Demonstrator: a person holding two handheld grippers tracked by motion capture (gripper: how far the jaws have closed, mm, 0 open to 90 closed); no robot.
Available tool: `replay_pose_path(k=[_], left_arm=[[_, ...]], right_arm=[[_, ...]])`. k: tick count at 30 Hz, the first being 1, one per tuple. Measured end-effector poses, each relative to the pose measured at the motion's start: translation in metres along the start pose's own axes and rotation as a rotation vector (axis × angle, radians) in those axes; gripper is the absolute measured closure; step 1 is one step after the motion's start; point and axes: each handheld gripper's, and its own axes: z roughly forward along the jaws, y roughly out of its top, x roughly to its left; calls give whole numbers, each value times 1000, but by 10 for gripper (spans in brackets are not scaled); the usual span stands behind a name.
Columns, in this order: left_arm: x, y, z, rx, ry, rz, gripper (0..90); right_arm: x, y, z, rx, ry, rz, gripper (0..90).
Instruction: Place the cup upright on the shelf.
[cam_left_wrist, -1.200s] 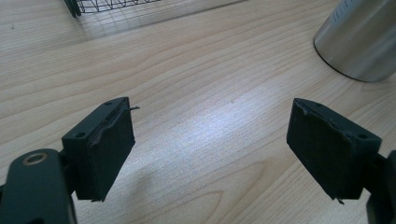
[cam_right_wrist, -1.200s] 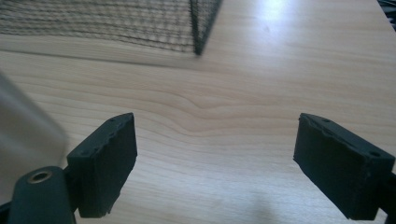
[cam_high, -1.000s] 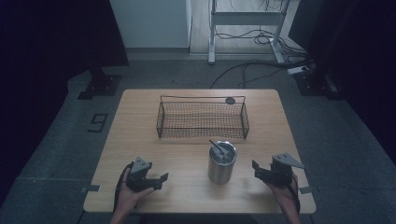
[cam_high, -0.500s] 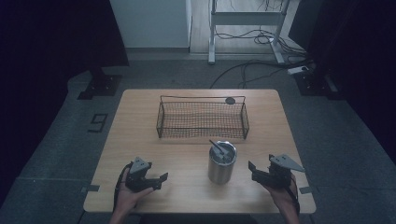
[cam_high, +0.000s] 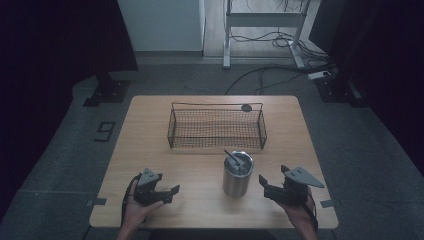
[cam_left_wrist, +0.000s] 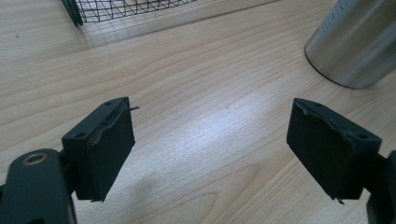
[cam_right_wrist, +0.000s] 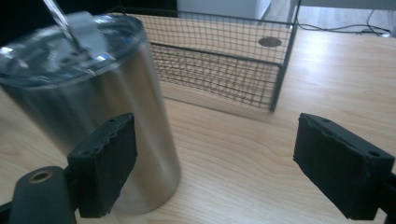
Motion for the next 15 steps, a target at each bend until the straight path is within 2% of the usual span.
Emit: replay_pose_path(k=[3,15], left_arm=[[0,0,0,0,0,0,153],[-1,0,1,2,-2,1,153]], right_arm=[[6,4,-5,-7,27,-7,127],[22,10,-12,-24,84,-28,115]])
